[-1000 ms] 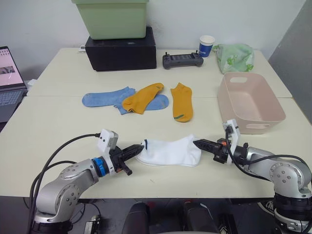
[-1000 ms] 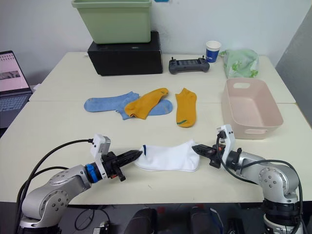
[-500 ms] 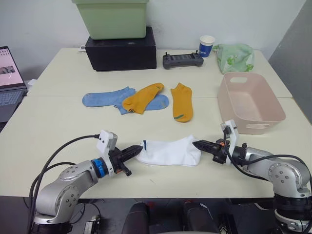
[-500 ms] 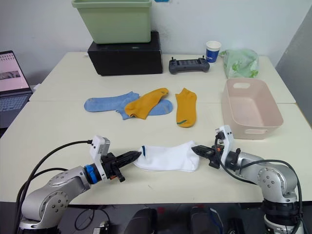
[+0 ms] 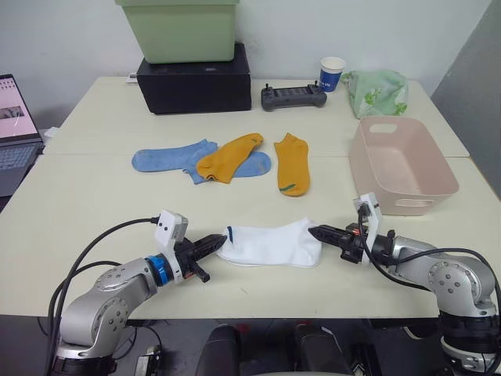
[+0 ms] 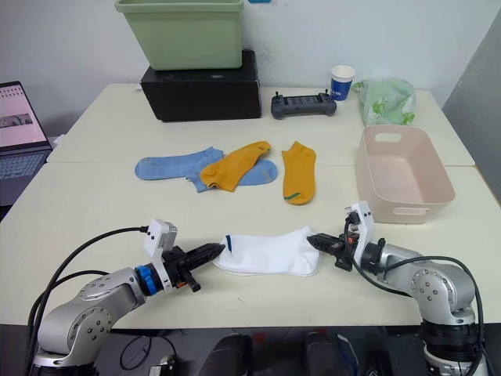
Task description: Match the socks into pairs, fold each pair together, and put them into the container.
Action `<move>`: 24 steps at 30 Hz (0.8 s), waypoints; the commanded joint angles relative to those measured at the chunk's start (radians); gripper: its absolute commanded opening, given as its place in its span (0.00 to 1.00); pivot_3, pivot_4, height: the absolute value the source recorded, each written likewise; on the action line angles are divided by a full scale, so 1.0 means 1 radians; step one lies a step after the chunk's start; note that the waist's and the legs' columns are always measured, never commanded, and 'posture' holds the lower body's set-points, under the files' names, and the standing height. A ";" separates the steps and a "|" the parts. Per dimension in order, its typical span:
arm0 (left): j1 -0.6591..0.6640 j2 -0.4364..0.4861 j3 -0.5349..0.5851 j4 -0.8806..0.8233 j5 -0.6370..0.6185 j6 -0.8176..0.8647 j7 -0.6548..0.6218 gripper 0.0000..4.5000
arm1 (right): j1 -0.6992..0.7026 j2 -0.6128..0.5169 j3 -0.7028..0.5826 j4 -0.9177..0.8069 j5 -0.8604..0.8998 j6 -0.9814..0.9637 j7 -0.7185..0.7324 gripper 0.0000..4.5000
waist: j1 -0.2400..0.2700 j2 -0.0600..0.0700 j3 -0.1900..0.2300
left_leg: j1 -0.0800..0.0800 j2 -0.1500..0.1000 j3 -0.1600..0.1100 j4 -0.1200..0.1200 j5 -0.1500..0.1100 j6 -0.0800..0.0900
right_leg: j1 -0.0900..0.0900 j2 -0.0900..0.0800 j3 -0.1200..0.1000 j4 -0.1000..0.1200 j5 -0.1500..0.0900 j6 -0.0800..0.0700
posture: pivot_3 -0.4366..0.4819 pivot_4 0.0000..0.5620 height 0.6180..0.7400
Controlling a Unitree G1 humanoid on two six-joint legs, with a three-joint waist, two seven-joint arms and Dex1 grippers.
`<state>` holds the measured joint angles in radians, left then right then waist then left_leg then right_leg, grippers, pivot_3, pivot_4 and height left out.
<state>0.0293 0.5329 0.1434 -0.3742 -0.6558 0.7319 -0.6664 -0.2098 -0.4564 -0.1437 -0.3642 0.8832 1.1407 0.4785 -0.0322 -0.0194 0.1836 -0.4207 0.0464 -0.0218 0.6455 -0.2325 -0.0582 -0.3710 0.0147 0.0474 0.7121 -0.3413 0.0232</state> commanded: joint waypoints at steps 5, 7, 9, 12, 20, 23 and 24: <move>-0.009 0.003 0.014 0.001 0.002 -0.024 -0.001 0.00 | 0.000 -0.002 0.008 -0.015 -0.003 -0.026 0.003 0.01 | 0.000 0.000 0.000 | 0.000 0.000 0.000 0.000 0.000 0.000 | 0.000 0.000 0.000 0.000 0.000 0.000 | 0.48 0.27 1.00; -0.008 0.003 0.018 0.001 0.001 -0.023 0.002 0.00 | -0.003 0.000 0.008 -0.015 -0.001 -0.026 0.002 0.01 | 0.000 0.000 0.000 | 0.000 0.000 0.000 0.000 0.000 0.000 | 0.000 0.000 0.000 0.000 0.000 0.000 | 0.48 0.27 1.00; -0.006 0.006 0.016 0.001 0.002 -0.024 -0.001 0.00 | -0.005 0.001 0.009 -0.017 0.000 -0.024 0.000 0.01 | 0.000 0.000 0.000 | 0.000 0.000 0.000 0.000 0.000 0.000 | 0.000 0.000 0.000 0.000 0.000 0.000 | 0.48 0.27 1.00; -0.008 0.002 0.011 0.006 0.009 -0.030 0.001 0.00 | -0.003 0.001 0.015 -0.017 -0.004 -0.025 0.000 0.01 | 0.000 0.000 0.000 | 0.000 0.000 0.000 0.000 0.000 0.000 | 0.000 0.000 0.000 0.000 0.000 0.000 | 0.48 0.27 1.00; -0.002 0.001 0.016 0.004 0.002 -0.031 0.004 0.05 | -0.010 0.005 0.016 -0.024 0.002 -0.025 -0.004 0.05 | 0.000 0.000 0.000 | 0.000 0.000 0.000 0.000 0.000 0.000 | 0.000 0.000 0.000 0.000 0.000 0.000 | 0.48 0.27 1.00; 0.002 0.008 0.037 0.000 -0.012 -0.024 0.003 0.21 | -0.008 -0.005 -0.003 -0.029 0.021 -0.019 0.006 0.23 | 0.000 0.000 0.000 | 0.000 0.000 0.000 0.000 0.000 0.000 | 0.000 0.000 0.000 0.000 0.000 0.000 | 0.48 0.27 1.00; 0.003 0.011 0.047 0.001 -0.012 -0.027 0.005 0.28 | -0.008 -0.010 -0.009 -0.030 0.026 -0.018 0.009 0.30 | 0.000 0.000 0.000 | 0.000 0.000 0.000 0.000 0.000 0.000 | 0.000 0.000 0.000 0.000 0.000 0.000 | 0.48 0.27 1.00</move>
<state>0.0292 0.5331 0.1528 -0.3544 -0.6542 0.7151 -0.6623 -0.2089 -0.4539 -0.1259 -0.3643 0.8863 1.1331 0.4762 -0.0321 -0.0195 0.1836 -0.4207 0.0466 -0.0218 0.6454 -0.2325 -0.0582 -0.3711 0.0147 0.0473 0.7120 -0.3413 0.0233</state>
